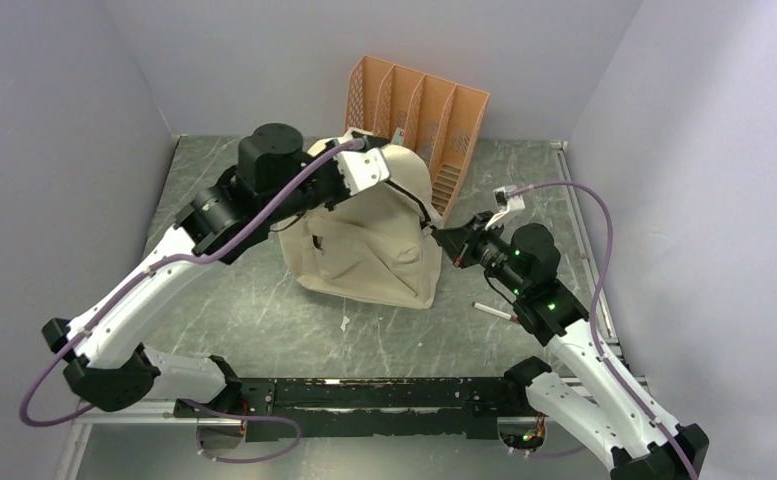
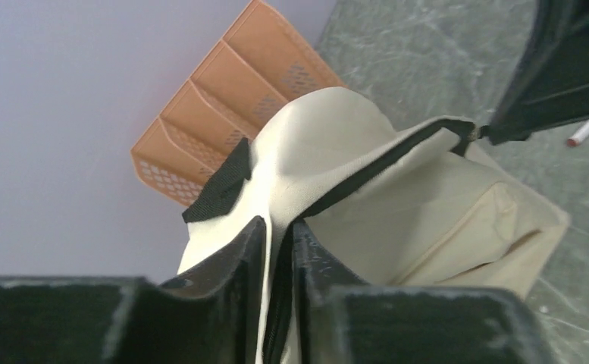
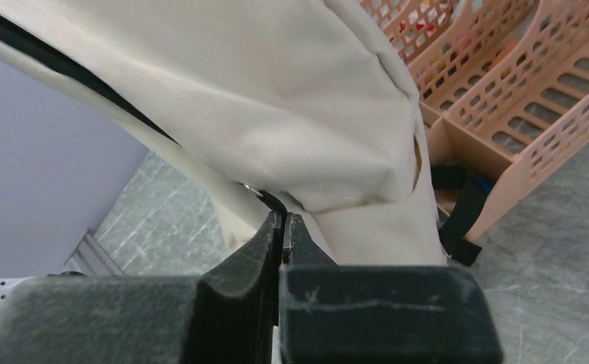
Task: Pack the student bag
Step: Zip the student bag at the center of the board.
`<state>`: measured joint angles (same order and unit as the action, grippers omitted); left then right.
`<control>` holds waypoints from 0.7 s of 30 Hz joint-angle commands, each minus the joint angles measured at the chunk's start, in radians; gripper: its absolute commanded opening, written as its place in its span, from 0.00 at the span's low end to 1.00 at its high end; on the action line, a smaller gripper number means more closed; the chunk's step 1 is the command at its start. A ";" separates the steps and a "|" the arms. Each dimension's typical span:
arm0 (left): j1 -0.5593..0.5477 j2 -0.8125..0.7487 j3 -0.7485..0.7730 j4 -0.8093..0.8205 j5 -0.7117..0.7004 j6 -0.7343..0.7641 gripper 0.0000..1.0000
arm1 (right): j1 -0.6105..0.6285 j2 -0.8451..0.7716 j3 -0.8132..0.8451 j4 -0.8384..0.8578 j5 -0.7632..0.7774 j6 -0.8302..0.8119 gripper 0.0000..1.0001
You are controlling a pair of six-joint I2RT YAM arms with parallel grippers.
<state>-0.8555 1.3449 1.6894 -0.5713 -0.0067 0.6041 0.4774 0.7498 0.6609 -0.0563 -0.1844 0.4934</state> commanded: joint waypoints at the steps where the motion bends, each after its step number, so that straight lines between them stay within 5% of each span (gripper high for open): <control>1: 0.013 -0.102 -0.076 0.158 0.141 0.002 0.34 | 0.000 -0.023 0.077 -0.002 0.025 -0.058 0.00; 4: 0.013 -0.111 -0.113 0.141 0.155 0.013 0.53 | 0.000 -0.004 0.120 0.009 -0.004 -0.067 0.00; 9: 0.012 -0.066 -0.077 0.059 0.169 0.070 0.72 | 0.000 0.008 0.135 0.037 -0.062 -0.051 0.00; 15: 0.010 -0.012 -0.072 0.083 0.229 0.170 0.79 | 0.000 0.005 0.119 0.052 -0.094 -0.033 0.00; 21: -0.012 -0.061 -0.203 0.228 0.403 0.465 0.79 | 0.000 0.006 0.109 0.051 -0.101 -0.030 0.00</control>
<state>-0.8509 1.3396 1.5616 -0.4770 0.2417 0.8482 0.4763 0.7704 0.7715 -0.0578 -0.2470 0.4522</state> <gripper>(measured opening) 0.785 0.015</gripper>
